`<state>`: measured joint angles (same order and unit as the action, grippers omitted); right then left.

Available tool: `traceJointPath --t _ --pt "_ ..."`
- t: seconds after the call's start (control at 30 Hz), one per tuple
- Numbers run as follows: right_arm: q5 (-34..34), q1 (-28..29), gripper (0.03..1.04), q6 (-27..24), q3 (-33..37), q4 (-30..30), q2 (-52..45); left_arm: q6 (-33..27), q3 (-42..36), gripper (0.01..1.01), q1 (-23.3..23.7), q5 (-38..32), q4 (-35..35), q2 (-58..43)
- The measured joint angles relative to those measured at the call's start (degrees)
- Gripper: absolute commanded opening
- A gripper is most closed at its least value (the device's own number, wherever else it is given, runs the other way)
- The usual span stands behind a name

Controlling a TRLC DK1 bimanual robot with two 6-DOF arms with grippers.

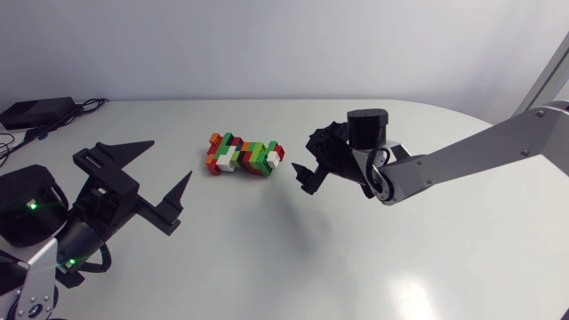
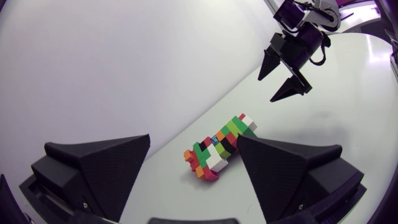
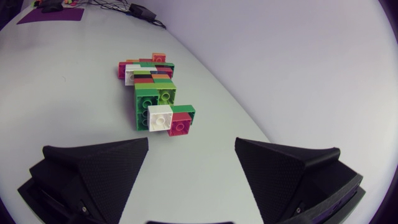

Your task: Disassemble duplo

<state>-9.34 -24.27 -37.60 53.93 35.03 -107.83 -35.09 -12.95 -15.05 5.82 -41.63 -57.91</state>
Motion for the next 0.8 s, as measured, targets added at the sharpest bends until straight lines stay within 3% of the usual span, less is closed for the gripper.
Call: traceJointPath --t 0.33,0.8 --pt "-9.31 3.45 1.00 7.93 4.31 -7.69 -0.07 0.00 0.00 0.974 0.00 0.02 0.00 0.07" --pt "-27.17 9.29 1.00 28.09 19.58 -23.12 -10.58 0.02 0.02 0.974 0.00 0.00 0.00 2.08"
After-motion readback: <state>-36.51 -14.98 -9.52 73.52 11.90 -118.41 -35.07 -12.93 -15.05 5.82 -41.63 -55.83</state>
